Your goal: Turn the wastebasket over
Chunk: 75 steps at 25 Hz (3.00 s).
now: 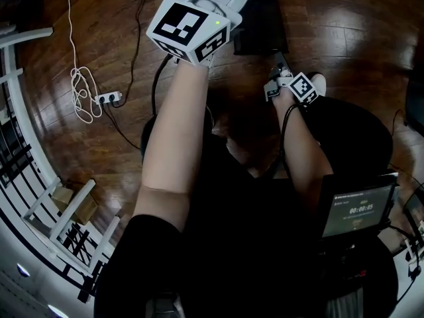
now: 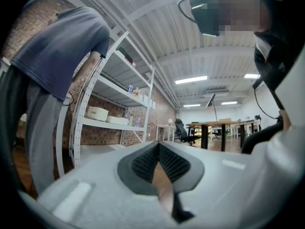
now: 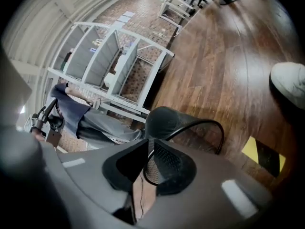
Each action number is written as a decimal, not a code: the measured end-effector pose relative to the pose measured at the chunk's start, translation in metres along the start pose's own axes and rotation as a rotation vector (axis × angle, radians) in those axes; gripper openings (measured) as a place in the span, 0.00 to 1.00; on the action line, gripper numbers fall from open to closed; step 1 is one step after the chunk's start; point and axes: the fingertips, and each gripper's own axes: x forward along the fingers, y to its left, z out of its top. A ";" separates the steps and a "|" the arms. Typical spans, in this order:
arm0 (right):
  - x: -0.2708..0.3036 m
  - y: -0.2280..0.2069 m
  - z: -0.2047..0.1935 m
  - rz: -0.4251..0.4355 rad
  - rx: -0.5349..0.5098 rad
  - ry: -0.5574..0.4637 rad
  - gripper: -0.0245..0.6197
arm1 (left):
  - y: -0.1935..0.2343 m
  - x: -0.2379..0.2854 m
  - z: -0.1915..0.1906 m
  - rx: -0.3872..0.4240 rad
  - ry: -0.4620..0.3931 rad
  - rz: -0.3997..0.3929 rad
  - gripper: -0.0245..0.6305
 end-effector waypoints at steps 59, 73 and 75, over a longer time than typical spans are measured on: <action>0.087 0.077 0.050 0.068 -1.423 0.884 0.05 | 0.026 -0.017 -0.001 -0.016 -0.054 0.075 0.04; 0.063 0.055 -0.005 0.046 -2.166 1.281 0.06 | 0.028 -0.028 0.025 -0.020 -0.077 0.077 0.04; 0.056 0.045 -0.013 0.053 -2.203 1.325 0.06 | 0.029 -0.028 0.026 -0.020 -0.079 0.083 0.04</action>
